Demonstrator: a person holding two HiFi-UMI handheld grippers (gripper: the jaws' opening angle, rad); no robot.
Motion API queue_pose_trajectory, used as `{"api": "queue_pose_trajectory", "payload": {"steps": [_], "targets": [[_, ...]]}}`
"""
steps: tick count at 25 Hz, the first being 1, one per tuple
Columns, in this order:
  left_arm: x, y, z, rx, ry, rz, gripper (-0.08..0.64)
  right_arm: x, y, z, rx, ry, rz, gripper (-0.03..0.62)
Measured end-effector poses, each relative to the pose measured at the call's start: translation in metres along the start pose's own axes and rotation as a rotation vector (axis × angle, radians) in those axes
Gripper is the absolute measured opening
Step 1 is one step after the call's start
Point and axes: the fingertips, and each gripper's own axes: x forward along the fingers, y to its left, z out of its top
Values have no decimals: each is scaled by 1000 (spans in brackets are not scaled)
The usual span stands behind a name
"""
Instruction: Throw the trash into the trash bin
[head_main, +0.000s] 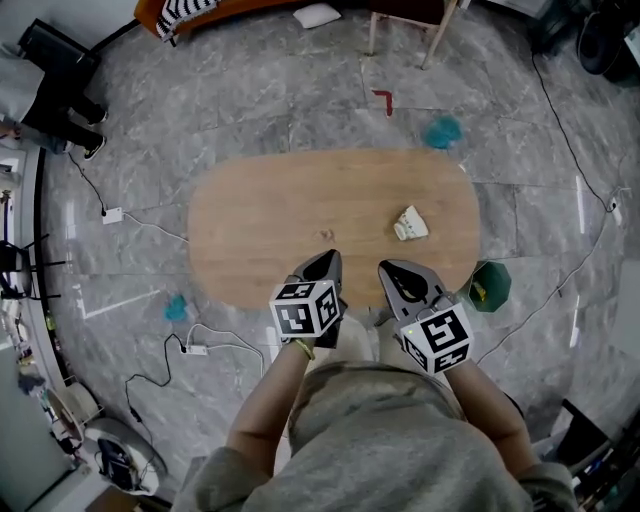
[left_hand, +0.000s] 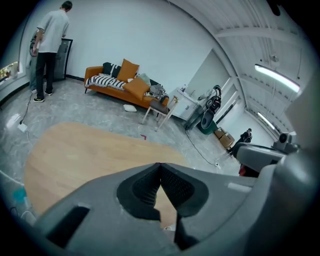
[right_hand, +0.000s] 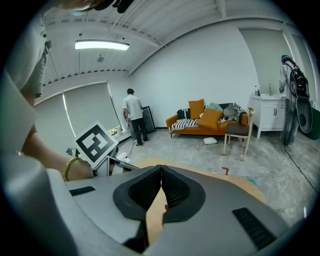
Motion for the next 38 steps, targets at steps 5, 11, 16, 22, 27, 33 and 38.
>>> {"api": "queue_pose_trajectory", "payload": {"steps": [5,11,16,22,27,33,38], "targets": [[16,20,-2,-3,20,27,10,21,-5,-12,22,30,16,9],[30,46,-15,-25,48,63,9,38,2,-25,41,65,40,9],[46,64,-24,-33,77,76,11,50,0,-39,75,93,40,9],[68,82,-37,-32,101,91,11,60,-1,-57,105,125,41,9],[84,94,-49,-32,115,106,11,63,-7,-67,121,135,30,9],[103,111,-56,-32,119,125,12,71,-10,-78,135,147,31,9],[115,126,-61,-26,109,163,17,75,-11,-87,148,154,30,9]]}}
